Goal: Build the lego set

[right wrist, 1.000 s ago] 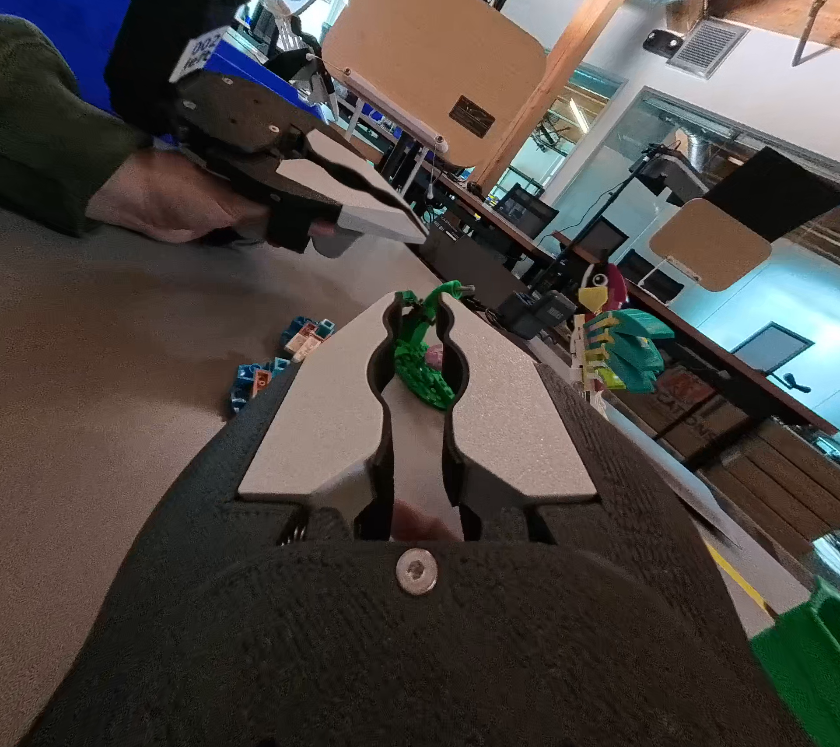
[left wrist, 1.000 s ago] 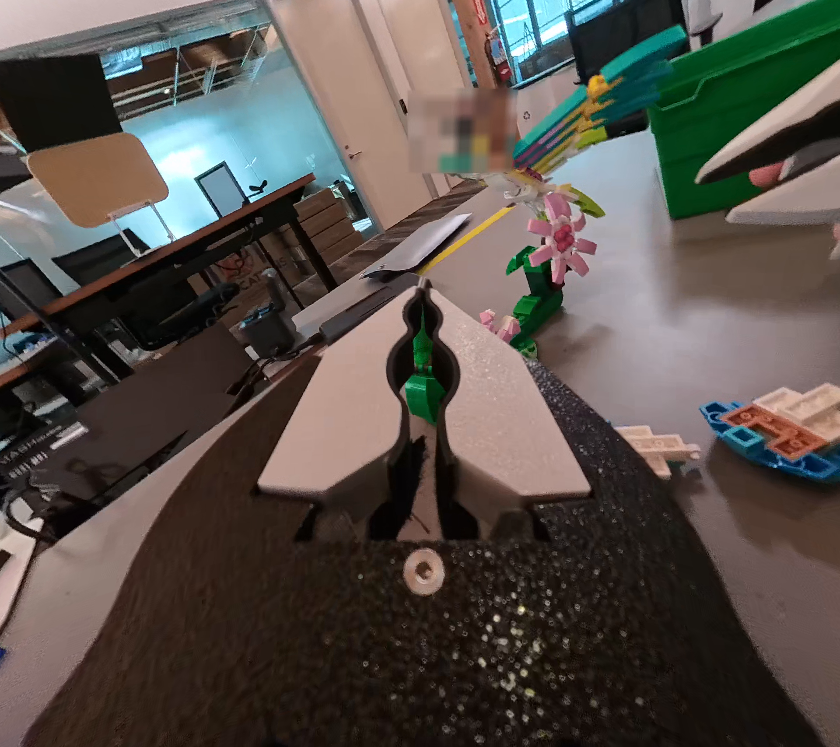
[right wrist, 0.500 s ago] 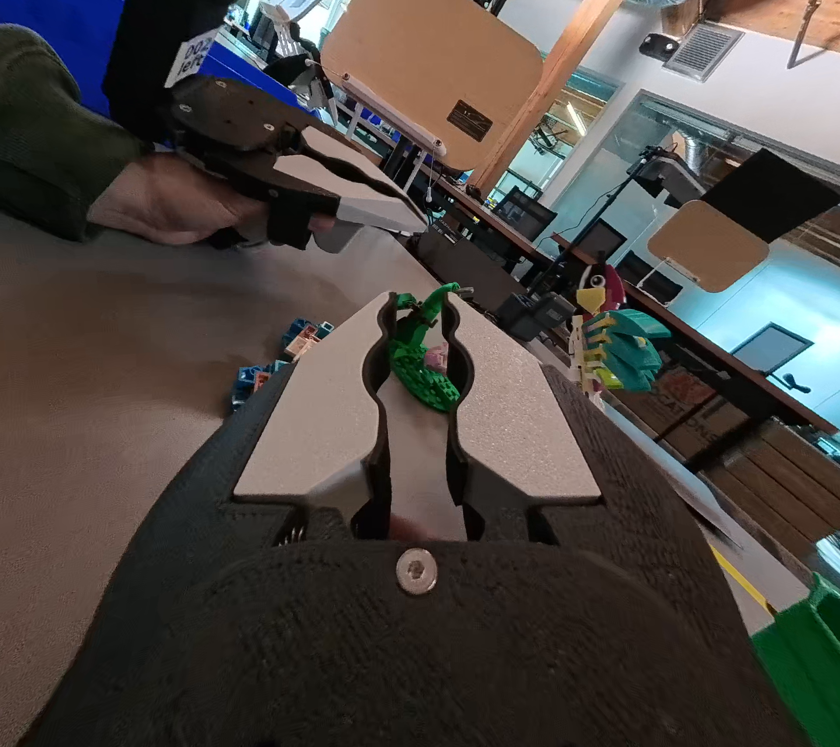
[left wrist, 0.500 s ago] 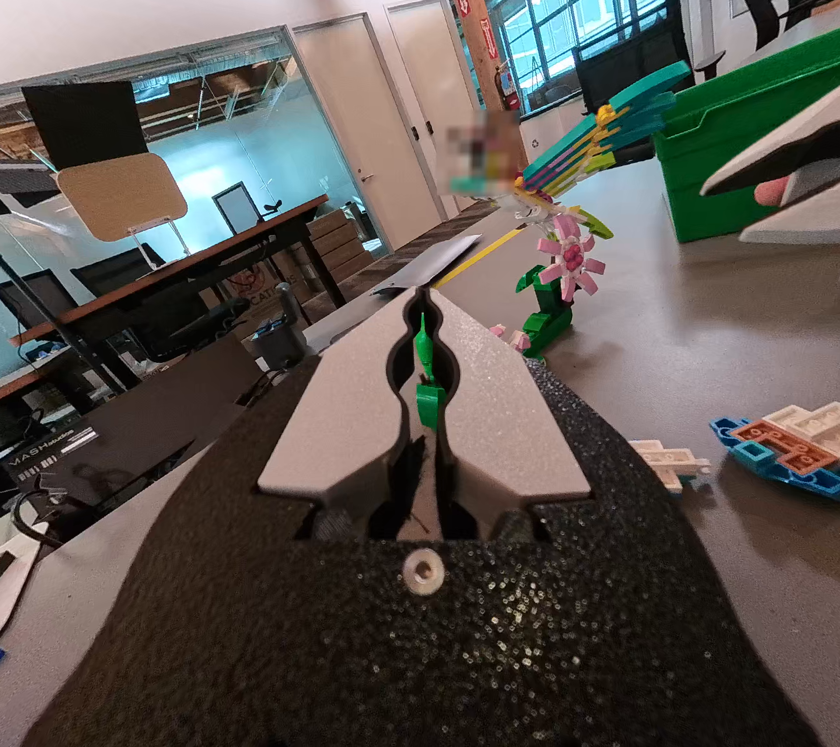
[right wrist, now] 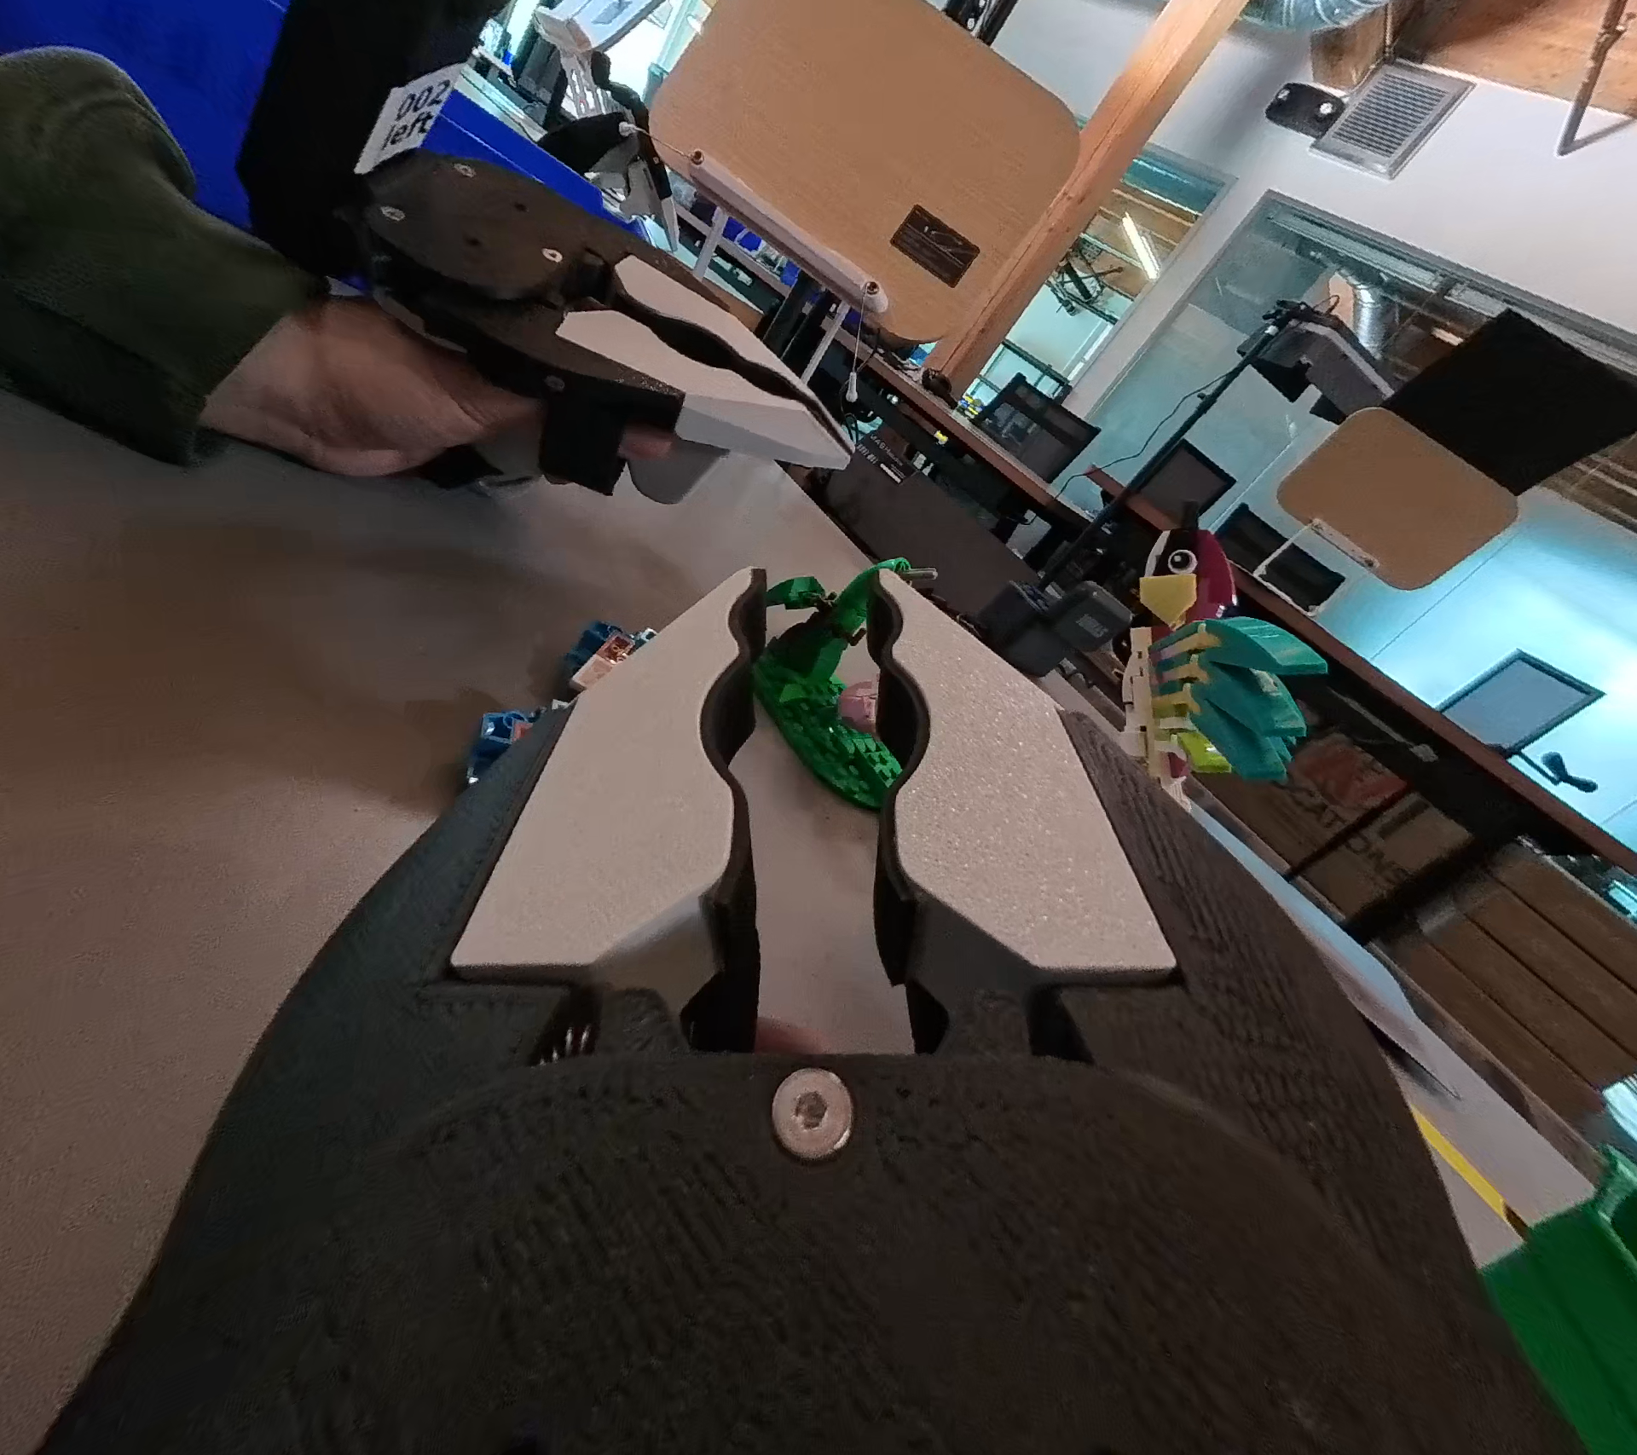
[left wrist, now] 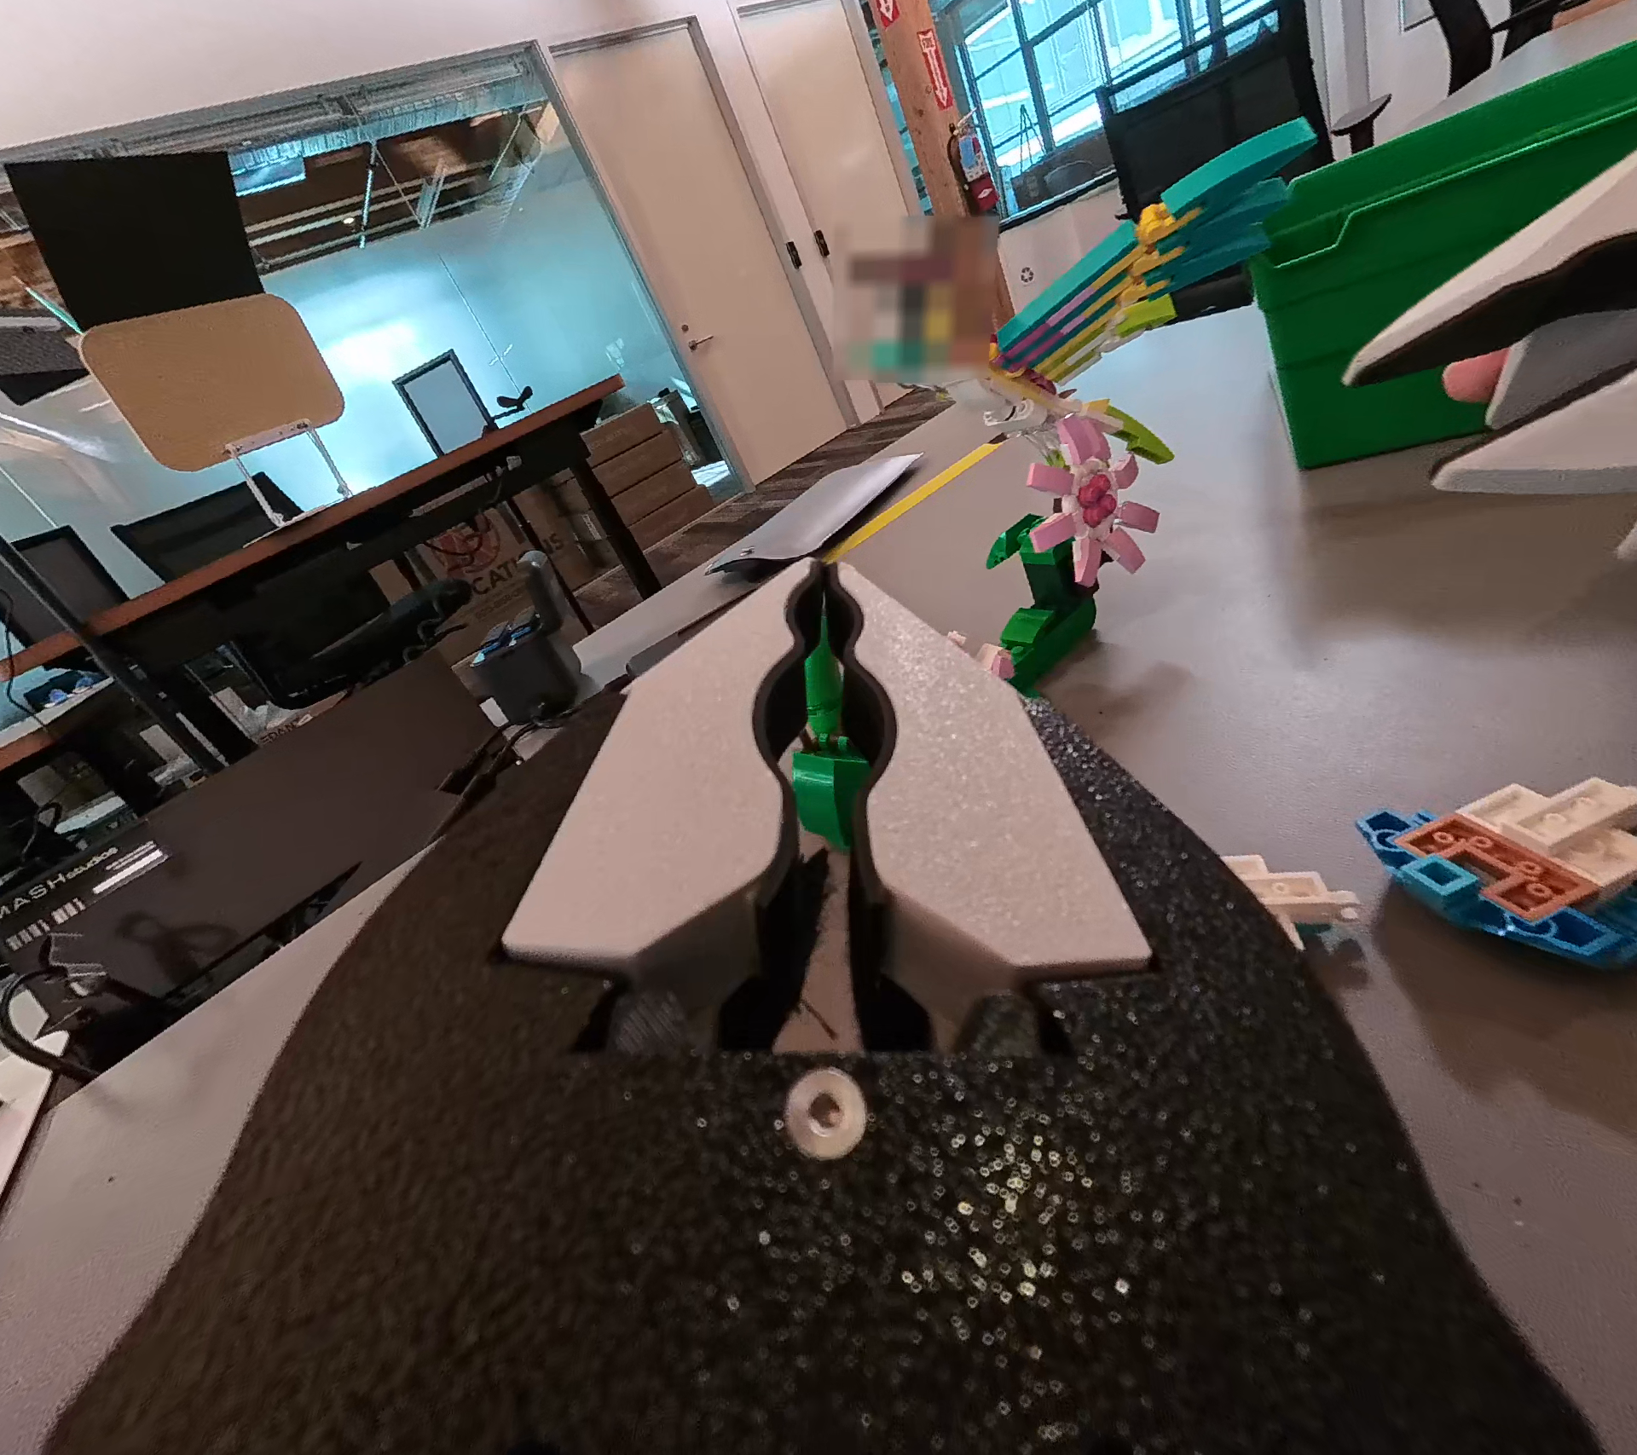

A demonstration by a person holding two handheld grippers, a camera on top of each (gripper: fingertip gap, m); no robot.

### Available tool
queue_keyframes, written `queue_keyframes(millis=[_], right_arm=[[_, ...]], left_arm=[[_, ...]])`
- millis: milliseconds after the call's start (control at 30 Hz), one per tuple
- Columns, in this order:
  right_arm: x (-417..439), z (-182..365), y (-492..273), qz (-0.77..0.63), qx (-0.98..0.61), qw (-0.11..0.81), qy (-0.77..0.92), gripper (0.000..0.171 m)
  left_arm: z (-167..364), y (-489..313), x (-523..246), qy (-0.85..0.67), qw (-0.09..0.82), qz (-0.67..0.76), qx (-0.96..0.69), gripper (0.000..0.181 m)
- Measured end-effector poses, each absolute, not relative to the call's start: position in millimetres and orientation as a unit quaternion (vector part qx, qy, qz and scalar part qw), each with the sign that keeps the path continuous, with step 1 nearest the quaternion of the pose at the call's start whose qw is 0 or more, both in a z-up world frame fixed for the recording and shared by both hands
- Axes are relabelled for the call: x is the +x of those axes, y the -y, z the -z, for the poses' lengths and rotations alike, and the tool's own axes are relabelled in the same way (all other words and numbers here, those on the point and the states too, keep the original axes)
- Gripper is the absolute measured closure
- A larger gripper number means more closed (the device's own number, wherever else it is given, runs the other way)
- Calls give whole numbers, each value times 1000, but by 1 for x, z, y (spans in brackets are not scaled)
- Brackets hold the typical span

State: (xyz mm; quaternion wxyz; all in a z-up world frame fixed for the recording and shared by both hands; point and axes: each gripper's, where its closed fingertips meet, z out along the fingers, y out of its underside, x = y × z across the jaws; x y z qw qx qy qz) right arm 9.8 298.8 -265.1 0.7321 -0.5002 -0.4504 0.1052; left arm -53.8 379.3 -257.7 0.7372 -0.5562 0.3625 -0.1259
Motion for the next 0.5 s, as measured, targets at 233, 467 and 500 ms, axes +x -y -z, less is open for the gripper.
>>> queue_keyframes(millis=[233, 467, 500], right_arm=[[8, 262, -295, -123, -494, 735, 448, 151], [7, 264, -295, -118, -493, 733, 454, 151], [7, 264, -295, -120, -495, 731, 454, 152]], left_arm=[[258, -380, -54, -363, 737, 126, -556, 181], [259, -380, -53, -367, 735, 124, -556, 181], [259, -380, -53, -368, 735, 124, -556, 181]])
